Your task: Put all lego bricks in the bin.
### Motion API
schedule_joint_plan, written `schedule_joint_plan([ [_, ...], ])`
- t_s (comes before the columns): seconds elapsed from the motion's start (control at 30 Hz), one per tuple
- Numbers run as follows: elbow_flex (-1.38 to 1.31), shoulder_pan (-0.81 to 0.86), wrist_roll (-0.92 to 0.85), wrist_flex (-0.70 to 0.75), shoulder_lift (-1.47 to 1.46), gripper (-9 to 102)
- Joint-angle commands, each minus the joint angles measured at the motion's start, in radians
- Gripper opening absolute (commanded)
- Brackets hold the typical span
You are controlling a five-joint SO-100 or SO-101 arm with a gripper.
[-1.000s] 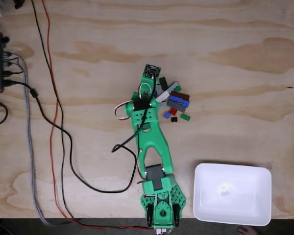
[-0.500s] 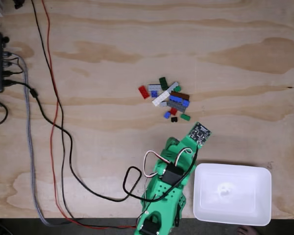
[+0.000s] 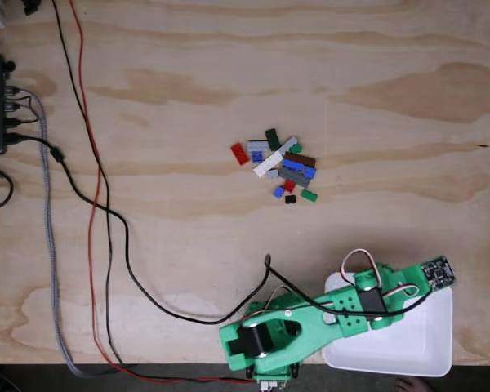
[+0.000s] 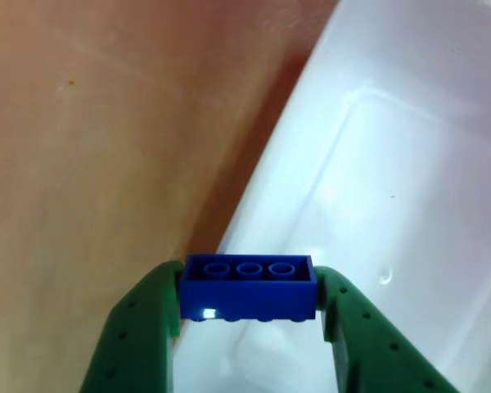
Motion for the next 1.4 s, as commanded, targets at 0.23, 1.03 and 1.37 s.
schedule_joint_plan([
  [0.23, 0.018, 0.172, -0.071, -0.026, -0.009, 0],
  [1.03, -0.870, -0.911, 0.402, 0.456, -0.673, 17],
  [1.37, -0.699, -1.331, 0.499, 0.267, -0.796, 19],
])
